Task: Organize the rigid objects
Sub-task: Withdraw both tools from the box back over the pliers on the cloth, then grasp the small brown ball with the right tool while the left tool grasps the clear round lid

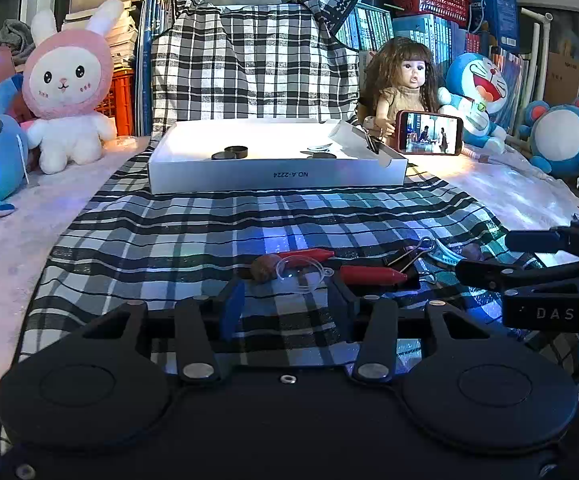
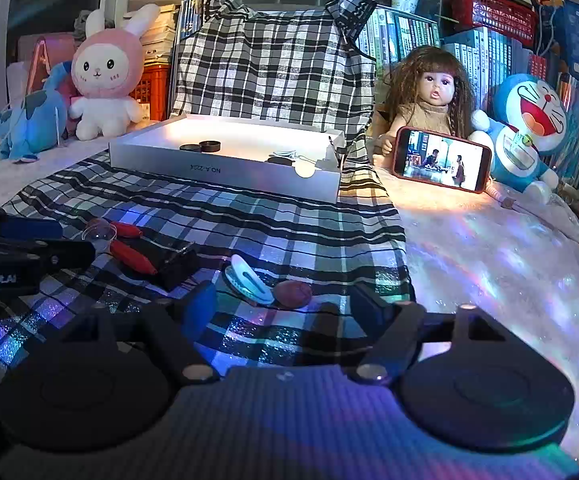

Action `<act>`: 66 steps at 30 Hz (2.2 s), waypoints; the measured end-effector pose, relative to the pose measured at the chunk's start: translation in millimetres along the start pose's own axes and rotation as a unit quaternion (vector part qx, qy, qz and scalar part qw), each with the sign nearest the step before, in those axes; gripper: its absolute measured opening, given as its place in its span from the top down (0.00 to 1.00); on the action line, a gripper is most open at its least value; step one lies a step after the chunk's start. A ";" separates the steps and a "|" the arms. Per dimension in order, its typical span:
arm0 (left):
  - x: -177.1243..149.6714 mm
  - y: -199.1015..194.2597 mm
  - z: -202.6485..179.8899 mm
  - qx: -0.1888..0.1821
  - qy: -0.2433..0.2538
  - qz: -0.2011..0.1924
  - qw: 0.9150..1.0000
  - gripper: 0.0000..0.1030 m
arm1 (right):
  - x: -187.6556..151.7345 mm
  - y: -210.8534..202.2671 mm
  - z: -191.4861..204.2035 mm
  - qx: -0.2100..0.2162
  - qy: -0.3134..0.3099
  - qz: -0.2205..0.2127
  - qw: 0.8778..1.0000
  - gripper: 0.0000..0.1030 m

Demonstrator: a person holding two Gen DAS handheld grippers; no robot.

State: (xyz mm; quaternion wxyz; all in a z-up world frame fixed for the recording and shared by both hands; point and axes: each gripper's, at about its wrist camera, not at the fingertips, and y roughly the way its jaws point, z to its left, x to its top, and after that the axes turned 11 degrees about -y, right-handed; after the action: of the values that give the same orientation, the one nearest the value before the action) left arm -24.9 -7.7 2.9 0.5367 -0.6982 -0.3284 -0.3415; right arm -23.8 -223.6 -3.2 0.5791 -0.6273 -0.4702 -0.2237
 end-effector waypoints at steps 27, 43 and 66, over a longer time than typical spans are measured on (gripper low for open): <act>9.5 22.6 -3.6 0.003 0.006 -0.014 1.000 0.63 | -0.6 11.6 -8.9 -0.023 0.011 0.010 1.000 0.52; 6.9 32.9 -7.8 -0.003 0.008 -0.004 1.000 0.64 | -1.2 19.9 -5.8 -0.013 0.020 0.017 1.000 0.56; 11.2 24.4 -8.2 -0.001 -0.002 -0.014 1.000 0.73 | -0.9 15.9 -1.8 -0.004 0.018 0.018 1.000 0.73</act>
State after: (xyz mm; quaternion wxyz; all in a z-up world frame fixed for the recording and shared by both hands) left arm 0.4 -19.8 0.9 0.5307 -0.6945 -0.3391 -0.3479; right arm -10.3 -223.8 -11.7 0.5888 -0.6338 -0.4478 -0.2260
